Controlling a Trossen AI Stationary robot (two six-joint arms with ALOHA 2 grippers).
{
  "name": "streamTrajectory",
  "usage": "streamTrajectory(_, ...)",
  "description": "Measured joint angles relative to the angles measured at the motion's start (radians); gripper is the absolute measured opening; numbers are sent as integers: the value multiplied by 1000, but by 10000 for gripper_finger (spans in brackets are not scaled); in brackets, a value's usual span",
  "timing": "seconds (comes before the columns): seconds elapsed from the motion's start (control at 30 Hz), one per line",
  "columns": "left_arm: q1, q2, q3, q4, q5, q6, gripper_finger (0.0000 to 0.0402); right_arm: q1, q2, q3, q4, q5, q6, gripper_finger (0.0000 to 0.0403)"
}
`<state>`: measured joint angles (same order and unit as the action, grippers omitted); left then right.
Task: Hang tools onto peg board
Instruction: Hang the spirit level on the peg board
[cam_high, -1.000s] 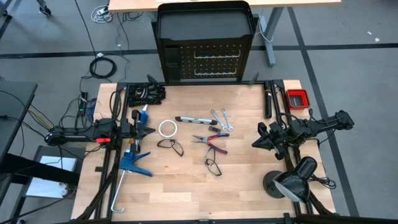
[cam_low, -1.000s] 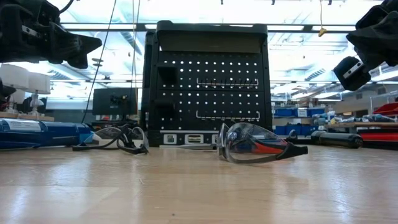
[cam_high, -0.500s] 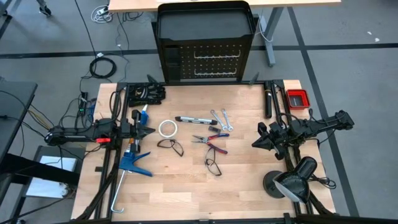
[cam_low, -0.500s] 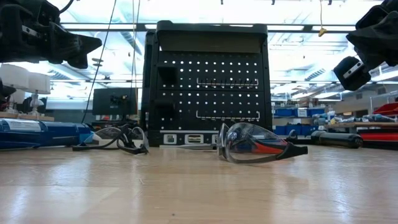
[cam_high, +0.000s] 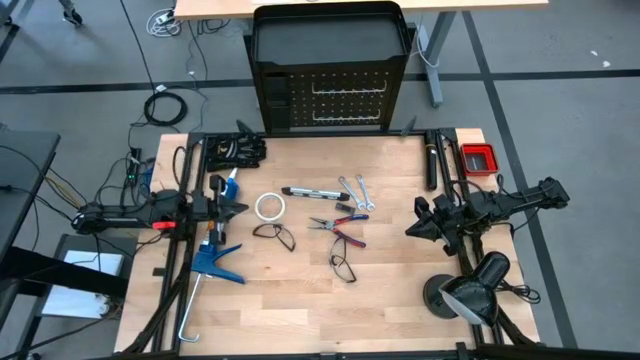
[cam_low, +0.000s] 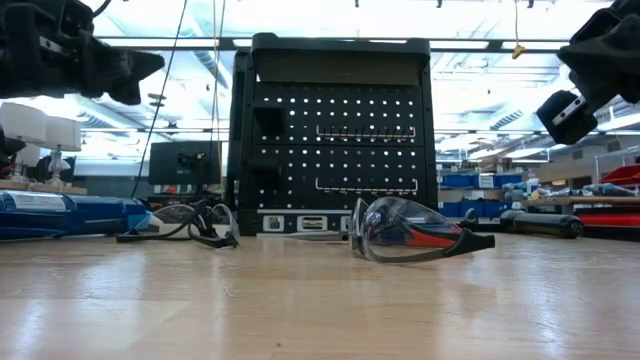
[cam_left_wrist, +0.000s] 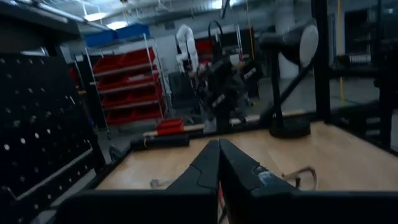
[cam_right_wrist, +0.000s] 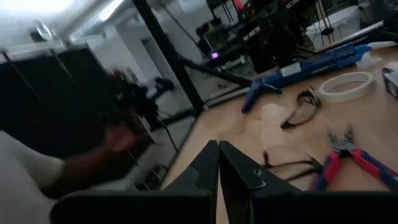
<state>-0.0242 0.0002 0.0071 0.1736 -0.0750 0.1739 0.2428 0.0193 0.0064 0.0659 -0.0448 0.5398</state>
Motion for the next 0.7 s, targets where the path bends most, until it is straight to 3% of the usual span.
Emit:
streamTrajectory(0.3,0,0,0,142,-18,-98,12,-6,0,0,32,11,-53,22)
streamTrajectory(0.7,0,0,0,266,-31,-128,12,-35,0,0,97,138,-312,23)
